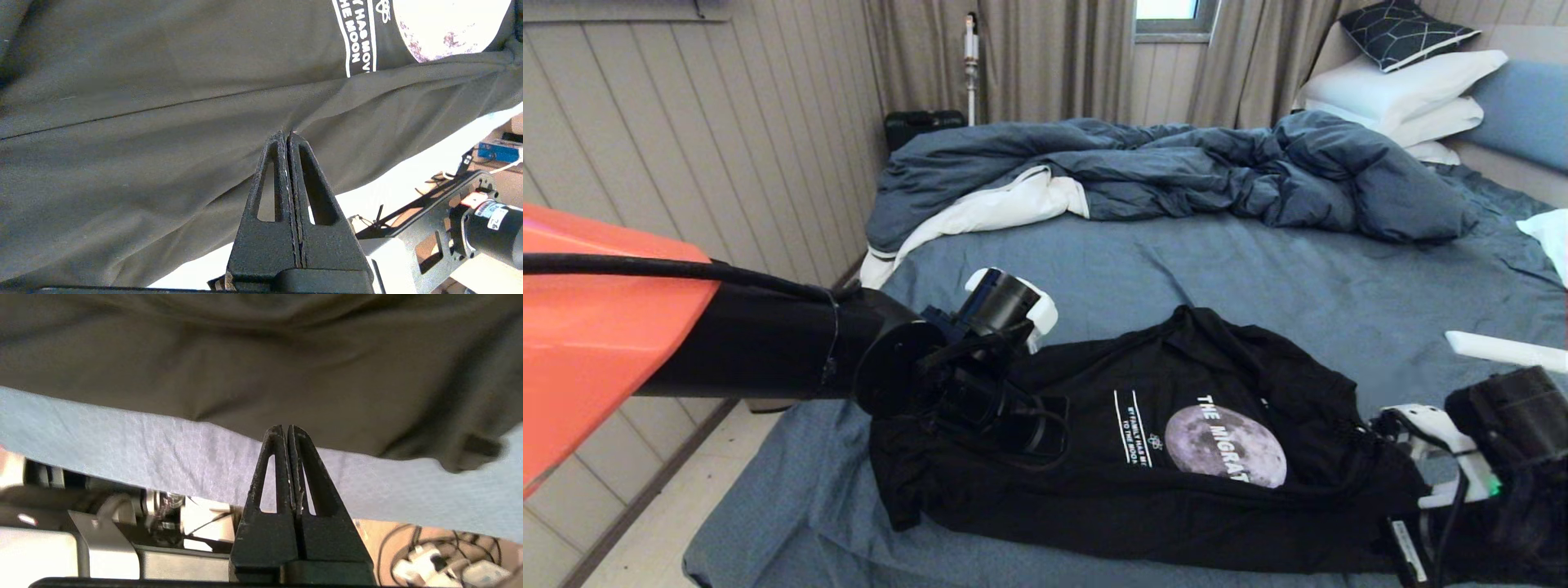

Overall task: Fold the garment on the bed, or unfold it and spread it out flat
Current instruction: Unford the black T-shirt

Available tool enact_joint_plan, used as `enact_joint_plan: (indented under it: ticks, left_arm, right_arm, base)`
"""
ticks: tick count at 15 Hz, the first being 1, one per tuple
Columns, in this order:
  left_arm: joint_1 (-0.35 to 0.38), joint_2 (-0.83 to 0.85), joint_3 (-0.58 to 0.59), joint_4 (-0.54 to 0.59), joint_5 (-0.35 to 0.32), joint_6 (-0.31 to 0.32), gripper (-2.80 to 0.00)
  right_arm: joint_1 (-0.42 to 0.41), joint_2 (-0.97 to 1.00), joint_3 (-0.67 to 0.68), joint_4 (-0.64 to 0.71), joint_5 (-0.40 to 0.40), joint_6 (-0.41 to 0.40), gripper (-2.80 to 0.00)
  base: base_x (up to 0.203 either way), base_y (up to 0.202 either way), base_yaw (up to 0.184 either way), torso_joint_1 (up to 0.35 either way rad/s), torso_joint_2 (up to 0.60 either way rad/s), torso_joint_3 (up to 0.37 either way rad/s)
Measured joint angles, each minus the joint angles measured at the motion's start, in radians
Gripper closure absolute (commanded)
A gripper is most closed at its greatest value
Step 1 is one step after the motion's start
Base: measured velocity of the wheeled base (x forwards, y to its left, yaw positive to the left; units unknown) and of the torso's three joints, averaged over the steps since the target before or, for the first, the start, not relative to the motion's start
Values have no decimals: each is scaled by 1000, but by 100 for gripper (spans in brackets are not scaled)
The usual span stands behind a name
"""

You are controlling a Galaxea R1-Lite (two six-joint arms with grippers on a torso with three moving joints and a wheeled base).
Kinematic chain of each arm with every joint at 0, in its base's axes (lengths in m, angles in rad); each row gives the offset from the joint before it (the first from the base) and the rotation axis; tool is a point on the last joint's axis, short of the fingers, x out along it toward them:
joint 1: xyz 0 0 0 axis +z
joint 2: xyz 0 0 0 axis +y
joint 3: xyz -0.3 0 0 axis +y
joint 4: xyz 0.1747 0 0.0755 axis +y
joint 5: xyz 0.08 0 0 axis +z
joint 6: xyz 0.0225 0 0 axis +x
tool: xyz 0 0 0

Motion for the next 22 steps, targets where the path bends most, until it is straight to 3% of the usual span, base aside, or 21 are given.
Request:
enact_joint_plan:
  ticks: [4,8,11,15,16,22]
  left_arm:
    - [0,0,0,0,0,0,0]
    - [0,0,-1,0,0,0,0]
    - [0,1,-1,-1,0,0,0]
    - [1,9,-1,-2,0,0,0]
    - [0,10,-1,-1,0,0,0]
    - [0,10,-1,-1,0,0,0]
  right_arm:
    - [-35,-7,-153,3,-1,-1,0]
    - [-120,134,-303,0,-6,-36,0]
    - [-177,241,-361,-4,-3,-78,0]
    - [-187,314,-388,-34,0,-74,0]
    - [-187,324,-389,-44,0,-71,-280]
    - [-188,319,-390,-44,6,-66,-280]
  base:
    - [0,0,0,0,0,0]
    - [0,0,0,0,0,0]
    - [0,0,0,0,0,0]
    - [0,0,0,0,0,0]
    - [0,0,0,0,0,0]
    - [0,0,0,0,0,0]
